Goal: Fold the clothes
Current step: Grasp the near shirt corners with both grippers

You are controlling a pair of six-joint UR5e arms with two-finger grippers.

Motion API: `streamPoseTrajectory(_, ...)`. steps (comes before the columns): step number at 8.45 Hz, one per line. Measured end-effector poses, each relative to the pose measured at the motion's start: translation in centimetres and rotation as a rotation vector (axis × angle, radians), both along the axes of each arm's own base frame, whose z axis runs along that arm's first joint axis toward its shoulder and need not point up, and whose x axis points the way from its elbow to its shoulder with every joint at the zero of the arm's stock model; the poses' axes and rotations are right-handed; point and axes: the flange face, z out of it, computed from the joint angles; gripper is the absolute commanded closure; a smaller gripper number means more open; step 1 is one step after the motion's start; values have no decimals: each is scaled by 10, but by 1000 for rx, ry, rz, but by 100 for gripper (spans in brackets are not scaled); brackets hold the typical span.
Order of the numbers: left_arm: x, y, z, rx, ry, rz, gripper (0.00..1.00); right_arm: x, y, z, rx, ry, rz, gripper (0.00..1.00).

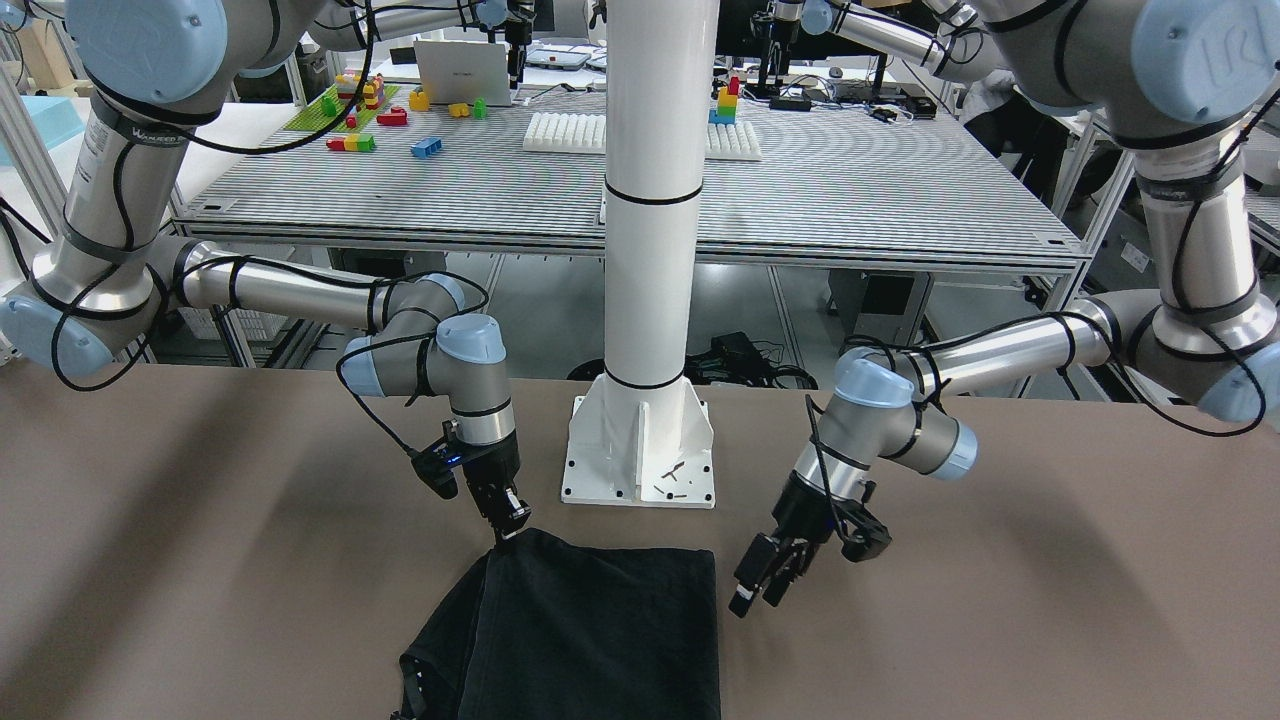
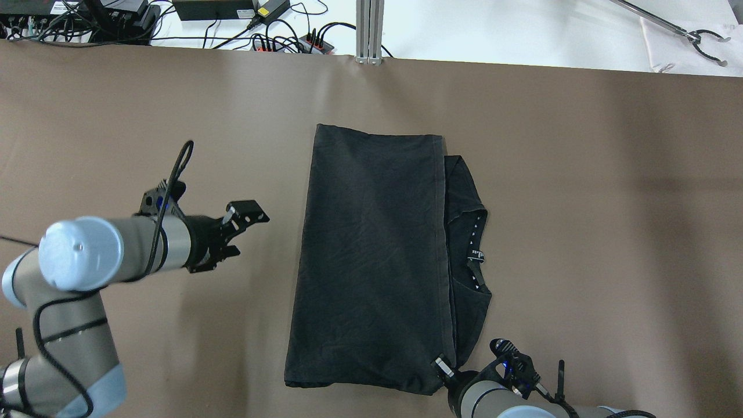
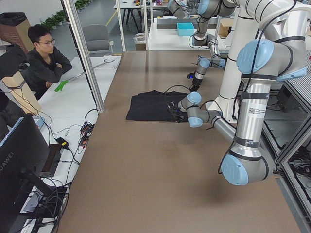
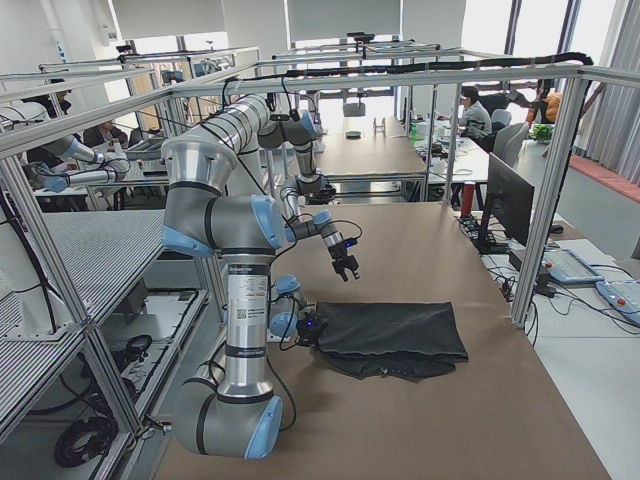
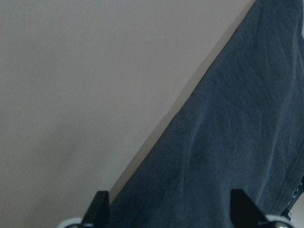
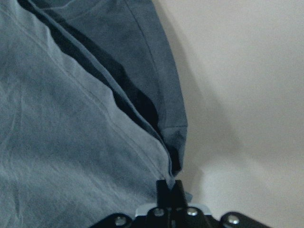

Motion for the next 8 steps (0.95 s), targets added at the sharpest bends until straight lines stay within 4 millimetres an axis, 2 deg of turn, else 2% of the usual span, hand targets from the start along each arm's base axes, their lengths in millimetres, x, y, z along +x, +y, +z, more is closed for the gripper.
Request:
streamPoseTrajectory(1, 19, 35, 2, -3, 6, -2, 21, 0, 0, 0, -12, -5, 9, 100)
streamPoseTrajectory(2, 34, 60, 8, -8, 0, 4, 25, 0, 0, 1, -18, -5, 14, 100)
streamPoseTrajectory(4, 57, 95, 19, -44, 1, 11, 34, -1, 0, 2, -22, -4, 16, 100)
streamPoseTrajectory(6, 72, 115, 24, -54, -1, 11, 44, -2, 0, 4, -23, 0, 17, 100)
streamPoseTrajectory(8, 79, 121, 28, -69, -1, 7, 58, -2, 0, 5, -24, 1, 17, 100)
